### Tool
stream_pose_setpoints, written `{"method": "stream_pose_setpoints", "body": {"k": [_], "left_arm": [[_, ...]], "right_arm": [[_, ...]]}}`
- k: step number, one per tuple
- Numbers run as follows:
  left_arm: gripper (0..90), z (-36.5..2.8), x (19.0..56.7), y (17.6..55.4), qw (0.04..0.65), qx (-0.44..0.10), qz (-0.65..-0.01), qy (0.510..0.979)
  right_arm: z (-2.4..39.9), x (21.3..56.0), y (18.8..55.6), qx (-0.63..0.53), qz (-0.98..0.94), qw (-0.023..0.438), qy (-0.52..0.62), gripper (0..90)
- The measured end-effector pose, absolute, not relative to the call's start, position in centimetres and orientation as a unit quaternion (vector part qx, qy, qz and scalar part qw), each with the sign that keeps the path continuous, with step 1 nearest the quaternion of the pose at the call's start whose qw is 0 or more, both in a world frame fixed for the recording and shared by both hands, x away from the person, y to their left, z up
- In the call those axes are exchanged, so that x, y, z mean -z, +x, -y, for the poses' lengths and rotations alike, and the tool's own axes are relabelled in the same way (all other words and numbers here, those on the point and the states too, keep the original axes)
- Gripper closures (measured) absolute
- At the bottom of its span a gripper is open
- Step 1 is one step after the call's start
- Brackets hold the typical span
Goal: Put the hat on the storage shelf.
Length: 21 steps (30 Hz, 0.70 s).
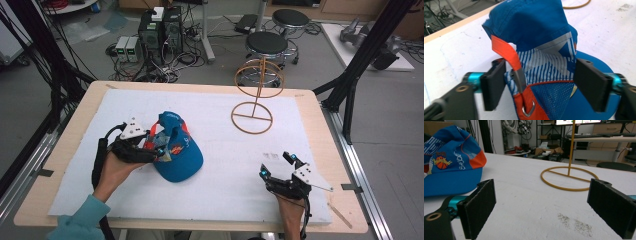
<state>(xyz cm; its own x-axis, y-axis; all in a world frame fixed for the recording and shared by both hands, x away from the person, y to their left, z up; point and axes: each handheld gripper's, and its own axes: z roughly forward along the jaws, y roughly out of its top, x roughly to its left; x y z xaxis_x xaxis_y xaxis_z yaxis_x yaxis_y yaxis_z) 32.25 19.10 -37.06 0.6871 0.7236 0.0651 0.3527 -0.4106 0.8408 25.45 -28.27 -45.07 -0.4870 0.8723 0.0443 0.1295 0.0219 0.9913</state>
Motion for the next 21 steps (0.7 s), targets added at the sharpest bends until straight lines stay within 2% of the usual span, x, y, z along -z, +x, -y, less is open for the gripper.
{"method": "stream_pose_setpoints", "body": {"k": [2,10,21], "left_arm": [[17.2,-19.5,36.9,32.0,0.440,-0.219,-0.328,0.807],[15.5,-21.0,37.4,31.0,0.477,-0.225,-0.303,0.794],[15.7,-24.8,39.6,29.2,0.523,-0.227,-0.289,0.769]], "right_arm": [[28.3,45.0,25.5,-0.577,-0.641,0.320,0.393,7.3],[27.9,43.8,25.3,-0.579,-0.639,0.327,0.385,7.3],[24.9,41.3,25.7,-0.574,-0.664,0.303,0.371,7.3]]}}
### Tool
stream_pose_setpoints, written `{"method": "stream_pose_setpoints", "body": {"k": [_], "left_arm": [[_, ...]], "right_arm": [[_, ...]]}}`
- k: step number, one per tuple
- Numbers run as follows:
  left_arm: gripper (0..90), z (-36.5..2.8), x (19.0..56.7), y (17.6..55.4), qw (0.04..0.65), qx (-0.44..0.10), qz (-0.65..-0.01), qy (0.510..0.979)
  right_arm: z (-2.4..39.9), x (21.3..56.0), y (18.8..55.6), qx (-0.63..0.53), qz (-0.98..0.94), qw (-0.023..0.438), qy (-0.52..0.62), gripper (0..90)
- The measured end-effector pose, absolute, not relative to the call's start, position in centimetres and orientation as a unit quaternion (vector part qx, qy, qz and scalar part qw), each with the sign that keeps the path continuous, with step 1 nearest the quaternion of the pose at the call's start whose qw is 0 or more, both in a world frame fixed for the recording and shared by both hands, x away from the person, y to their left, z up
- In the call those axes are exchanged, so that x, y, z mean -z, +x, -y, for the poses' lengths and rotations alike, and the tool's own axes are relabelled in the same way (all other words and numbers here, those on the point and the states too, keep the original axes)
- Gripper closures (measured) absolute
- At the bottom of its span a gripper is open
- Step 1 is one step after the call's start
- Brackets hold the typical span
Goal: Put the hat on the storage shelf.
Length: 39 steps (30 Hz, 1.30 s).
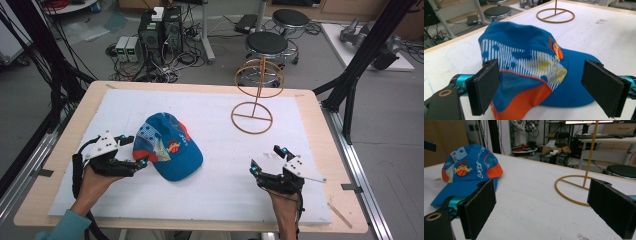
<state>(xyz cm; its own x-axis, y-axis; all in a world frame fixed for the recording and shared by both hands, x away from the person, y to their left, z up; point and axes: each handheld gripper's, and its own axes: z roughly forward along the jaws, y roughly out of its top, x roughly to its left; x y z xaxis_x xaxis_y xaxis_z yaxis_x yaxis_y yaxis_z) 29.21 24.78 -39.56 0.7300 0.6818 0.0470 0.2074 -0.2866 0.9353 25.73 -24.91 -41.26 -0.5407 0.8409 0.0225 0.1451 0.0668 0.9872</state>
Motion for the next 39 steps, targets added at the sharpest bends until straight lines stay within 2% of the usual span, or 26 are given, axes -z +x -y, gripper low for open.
{"method": "stream_pose_setpoints", "body": {"k": [11,25,39], "left_arm": [[15.7,-27.6,41.7,27.7,0.553,-0.237,-0.293,0.743],[15.6,-28.3,43.5,27.5,0.567,-0.207,-0.304,0.737],[15.3,-28.4,44.7,27.4,0.572,-0.204,-0.313,0.730]], "right_arm": [[20.6,38.8,27.6,-0.556,-0.711,0.270,0.336,7.3],[14.8,36.4,30.5,-0.549,-0.753,0.204,0.299,7.3],[10.4,36.9,32.4,-0.531,-0.795,0.141,0.259,7.4]]}}
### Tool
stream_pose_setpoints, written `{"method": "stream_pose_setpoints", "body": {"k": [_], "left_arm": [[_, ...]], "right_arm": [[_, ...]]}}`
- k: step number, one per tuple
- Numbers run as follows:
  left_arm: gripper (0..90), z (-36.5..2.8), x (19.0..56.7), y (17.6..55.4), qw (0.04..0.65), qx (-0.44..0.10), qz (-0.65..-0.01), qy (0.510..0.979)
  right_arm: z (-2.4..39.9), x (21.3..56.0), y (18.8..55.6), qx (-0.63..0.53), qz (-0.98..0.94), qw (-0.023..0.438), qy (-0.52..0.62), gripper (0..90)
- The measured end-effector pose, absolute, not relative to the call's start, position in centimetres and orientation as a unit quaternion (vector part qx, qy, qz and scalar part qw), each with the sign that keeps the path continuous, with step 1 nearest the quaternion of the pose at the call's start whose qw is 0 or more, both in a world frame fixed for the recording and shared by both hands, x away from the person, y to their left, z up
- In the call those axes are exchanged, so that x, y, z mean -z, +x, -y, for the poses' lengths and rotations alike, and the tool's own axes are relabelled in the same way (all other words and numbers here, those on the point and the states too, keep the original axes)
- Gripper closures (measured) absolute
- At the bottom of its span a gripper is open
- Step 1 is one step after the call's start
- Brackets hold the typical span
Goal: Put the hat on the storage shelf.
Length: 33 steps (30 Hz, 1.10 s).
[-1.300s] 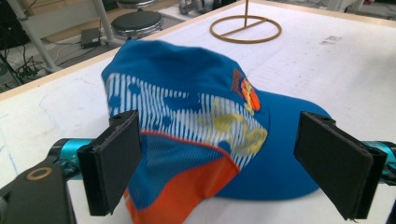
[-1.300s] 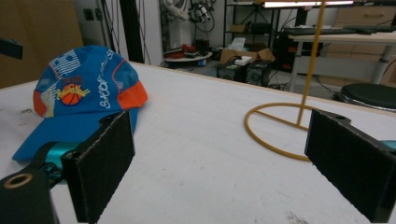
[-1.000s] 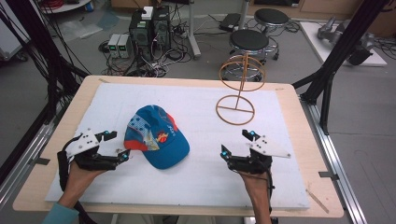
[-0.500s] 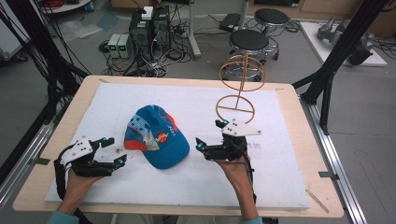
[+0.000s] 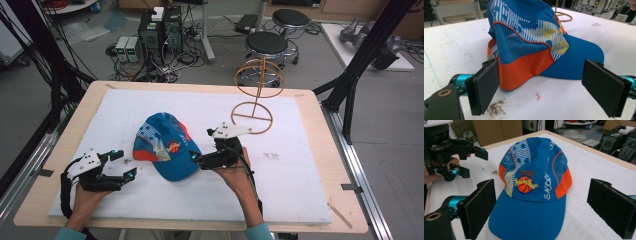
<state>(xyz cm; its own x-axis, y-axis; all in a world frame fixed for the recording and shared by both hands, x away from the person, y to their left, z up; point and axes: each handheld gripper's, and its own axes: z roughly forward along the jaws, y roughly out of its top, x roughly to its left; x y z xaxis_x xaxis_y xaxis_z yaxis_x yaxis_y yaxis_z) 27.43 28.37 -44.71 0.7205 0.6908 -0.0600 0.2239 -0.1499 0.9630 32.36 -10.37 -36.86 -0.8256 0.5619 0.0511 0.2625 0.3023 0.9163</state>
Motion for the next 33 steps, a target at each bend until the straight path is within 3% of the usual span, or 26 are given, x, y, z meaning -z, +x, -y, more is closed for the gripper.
{"method": "stream_pose_setpoints", "body": {"k": [18,33], "left_arm": [[15.5,-28.7,44.9,26.5,0.592,-0.239,-0.302,0.708],[15.9,-28.8,45.0,26.2,0.601,-0.250,-0.294,0.700]], "right_arm": [[4.5,37.9,34.3,-0.462,-0.840,0.119,0.257,7.4],[1.3,39.6,34.6,-0.422,-0.846,0.165,0.280,7.5]]}}
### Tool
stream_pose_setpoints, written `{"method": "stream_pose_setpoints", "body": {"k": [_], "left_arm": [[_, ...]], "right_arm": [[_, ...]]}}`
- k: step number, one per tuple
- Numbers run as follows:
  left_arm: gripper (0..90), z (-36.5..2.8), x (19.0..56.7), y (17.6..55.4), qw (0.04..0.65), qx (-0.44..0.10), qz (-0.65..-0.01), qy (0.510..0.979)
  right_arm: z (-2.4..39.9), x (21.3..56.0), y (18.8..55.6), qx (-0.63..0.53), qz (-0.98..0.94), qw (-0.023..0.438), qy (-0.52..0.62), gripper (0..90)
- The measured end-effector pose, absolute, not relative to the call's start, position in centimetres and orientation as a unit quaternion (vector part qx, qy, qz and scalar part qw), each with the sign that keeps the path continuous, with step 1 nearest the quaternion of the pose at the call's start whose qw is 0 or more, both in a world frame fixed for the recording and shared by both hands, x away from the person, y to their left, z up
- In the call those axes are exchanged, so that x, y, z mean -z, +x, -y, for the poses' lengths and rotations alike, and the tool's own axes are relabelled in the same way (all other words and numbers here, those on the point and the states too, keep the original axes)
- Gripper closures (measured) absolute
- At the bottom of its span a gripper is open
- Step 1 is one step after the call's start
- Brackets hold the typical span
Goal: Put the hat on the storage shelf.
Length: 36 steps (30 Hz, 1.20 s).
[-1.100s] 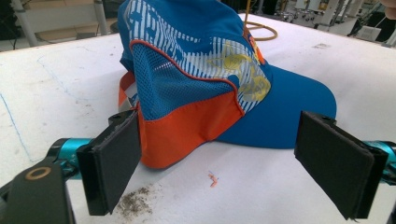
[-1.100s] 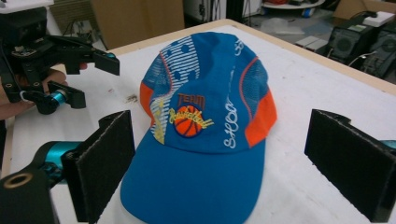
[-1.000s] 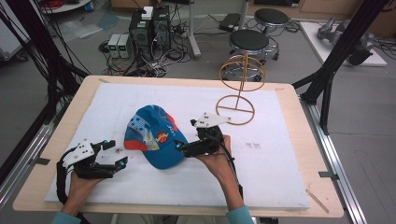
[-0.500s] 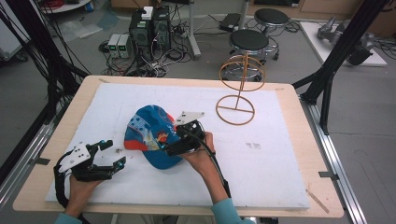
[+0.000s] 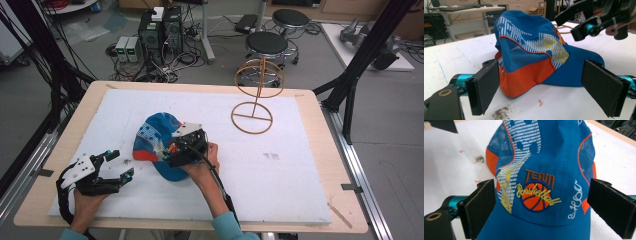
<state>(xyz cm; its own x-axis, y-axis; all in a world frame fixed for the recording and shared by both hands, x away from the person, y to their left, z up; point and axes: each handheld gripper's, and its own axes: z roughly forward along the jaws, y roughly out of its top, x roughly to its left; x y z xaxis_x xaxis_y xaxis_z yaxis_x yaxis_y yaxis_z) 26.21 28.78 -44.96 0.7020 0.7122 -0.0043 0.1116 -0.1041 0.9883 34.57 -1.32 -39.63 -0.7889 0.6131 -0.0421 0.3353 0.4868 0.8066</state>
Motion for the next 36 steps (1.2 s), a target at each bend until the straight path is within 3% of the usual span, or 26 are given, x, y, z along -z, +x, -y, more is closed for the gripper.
{"method": "stream_pose_setpoints", "body": {"k": [5,9,14,22,28,32,36], "left_arm": [[15.9,-28.8,45.0,26.2,0.600,-0.251,-0.293,0.700],[16.0,-28.7,45.0,26.2,0.601,-0.251,-0.295,0.699],[16.0,-28.8,45.0,26.2,0.602,-0.250,-0.295,0.699],[16.3,-28.8,45.0,26.2,0.603,-0.249,-0.296,0.698],[16.4,-28.8,45.0,26.2,0.602,-0.249,-0.296,0.698],[16.5,-28.8,45.0,26.2,0.602,-0.249,-0.296,0.699],[16.8,-28.8,45.0,26.2,0.602,-0.249,-0.295,0.699]], "right_arm": [[0.8,40.3,34.9,-0.414,-0.847,0.161,0.291,8.2],[0.5,40.5,35.1,-0.412,-0.846,0.163,0.297,15.4],[0.2,41.0,35.5,-0.412,-0.843,0.156,0.310,17.2],[0.1,41.2,35.3,-0.392,-0.851,0.167,0.308,43.5],[0.5,41.2,35.5,-0.382,-0.853,0.162,0.315,58.0],[0.5,41.1,35.4,-0.379,-0.855,0.168,0.313,75.3],[0.8,41.1,35.7,-0.384,-0.853,0.149,0.320,81.6]]}}
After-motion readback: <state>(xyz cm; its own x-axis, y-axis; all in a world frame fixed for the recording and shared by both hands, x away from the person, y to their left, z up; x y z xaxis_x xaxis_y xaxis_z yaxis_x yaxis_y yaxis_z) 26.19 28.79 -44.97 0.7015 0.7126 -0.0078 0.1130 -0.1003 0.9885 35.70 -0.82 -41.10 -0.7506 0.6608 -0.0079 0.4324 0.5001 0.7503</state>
